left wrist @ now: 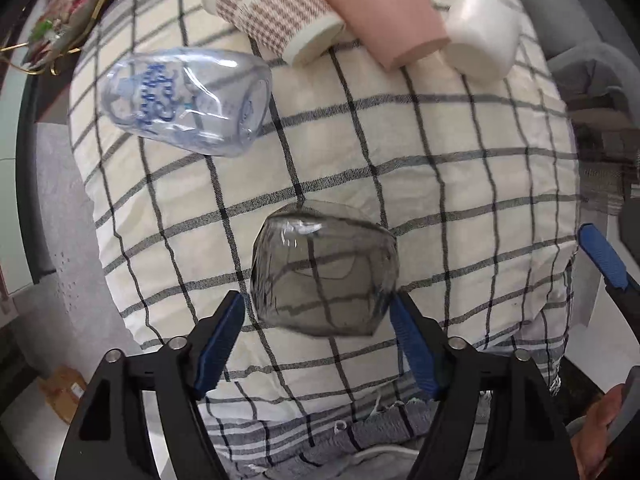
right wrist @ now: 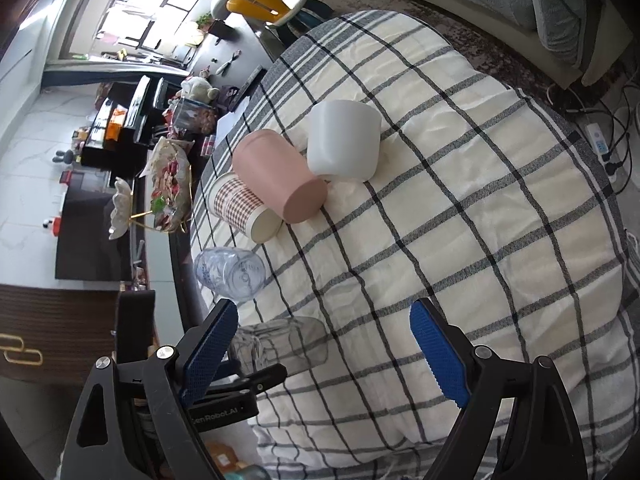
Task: Flip cup upside down
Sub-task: 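Set the grey glass cup upside down on the table and open the left tool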
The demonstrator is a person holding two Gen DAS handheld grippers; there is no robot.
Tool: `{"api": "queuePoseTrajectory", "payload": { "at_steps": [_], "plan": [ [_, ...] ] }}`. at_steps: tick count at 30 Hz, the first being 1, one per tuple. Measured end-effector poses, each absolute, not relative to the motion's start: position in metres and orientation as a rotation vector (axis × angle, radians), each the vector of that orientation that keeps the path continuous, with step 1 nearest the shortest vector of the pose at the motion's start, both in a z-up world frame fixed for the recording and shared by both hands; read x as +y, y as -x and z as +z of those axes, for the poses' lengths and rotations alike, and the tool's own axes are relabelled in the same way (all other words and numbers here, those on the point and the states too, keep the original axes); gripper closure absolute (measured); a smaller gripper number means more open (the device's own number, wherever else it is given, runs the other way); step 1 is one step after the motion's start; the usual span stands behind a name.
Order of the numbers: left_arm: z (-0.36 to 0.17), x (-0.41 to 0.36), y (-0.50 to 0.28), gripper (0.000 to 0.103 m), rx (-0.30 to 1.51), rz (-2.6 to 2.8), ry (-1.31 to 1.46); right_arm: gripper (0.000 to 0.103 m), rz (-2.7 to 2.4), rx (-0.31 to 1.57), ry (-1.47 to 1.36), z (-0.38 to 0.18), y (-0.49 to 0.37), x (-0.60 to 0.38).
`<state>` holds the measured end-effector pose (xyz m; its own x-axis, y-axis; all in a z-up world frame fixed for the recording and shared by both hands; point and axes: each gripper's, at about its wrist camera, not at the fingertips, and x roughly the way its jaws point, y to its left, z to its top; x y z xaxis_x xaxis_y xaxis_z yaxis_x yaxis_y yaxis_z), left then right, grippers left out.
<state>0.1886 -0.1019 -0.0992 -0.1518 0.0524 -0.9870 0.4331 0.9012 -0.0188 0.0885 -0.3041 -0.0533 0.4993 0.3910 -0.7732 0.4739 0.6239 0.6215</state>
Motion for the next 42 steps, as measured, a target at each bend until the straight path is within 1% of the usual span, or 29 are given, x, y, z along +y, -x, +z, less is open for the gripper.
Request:
{"api": "queuePoseTrajectory", "payload": {
  "at_steps": [2,8,13,15,19,24,34,36,42],
  "plan": [
    [-0.09,-0.099,-0.185,0.023,1.654,-0.357,-0.337,0.015,-0.064,1.071,-0.901,-0.045,-0.082,-0.299],
    [-0.067,-0.071,-0.153,0.023,1.485,-0.352,-0.237,0.015,-0.098,1.014,-0.714,-0.024,-0.065,-0.279],
    [-0.046,-0.056,-0.133,0.022,1.315,-0.317,-0.219,0.015,-0.131,0.953,-0.563,-0.01,-0.051,-0.262],
    [-0.041,-0.052,-0.125,0.02,1.26,-0.299,-0.209,0.015,-0.142,0.928,-0.503,-0.006,-0.047,-0.254],
    [-0.032,-0.039,-0.11,0.019,1.149,-0.257,-0.174,0.014,-0.157,0.885,-0.405,-0.004,-0.04,-0.238],
    [-0.022,-0.026,-0.093,0.016,1.012,-0.206,-0.146,0.014,-0.171,0.821,-0.337,-0.004,-0.03,-0.224],
    [-0.02,-0.01,-0.056,0.014,0.813,-0.126,-0.089,0.011,-0.21,0.672,-0.218,-0.004,-0.007,-0.206],
    [-0.021,-0.008,-0.047,0.008,0.76,-0.105,-0.085,0.01,-0.216,0.636,-0.187,-0.002,0.0,-0.202],
    [-0.017,-0.005,-0.033,0.005,0.681,-0.085,-0.081,0.008,-0.216,0.585,-0.147,0.005,0.013,-0.196]
  ]
}}
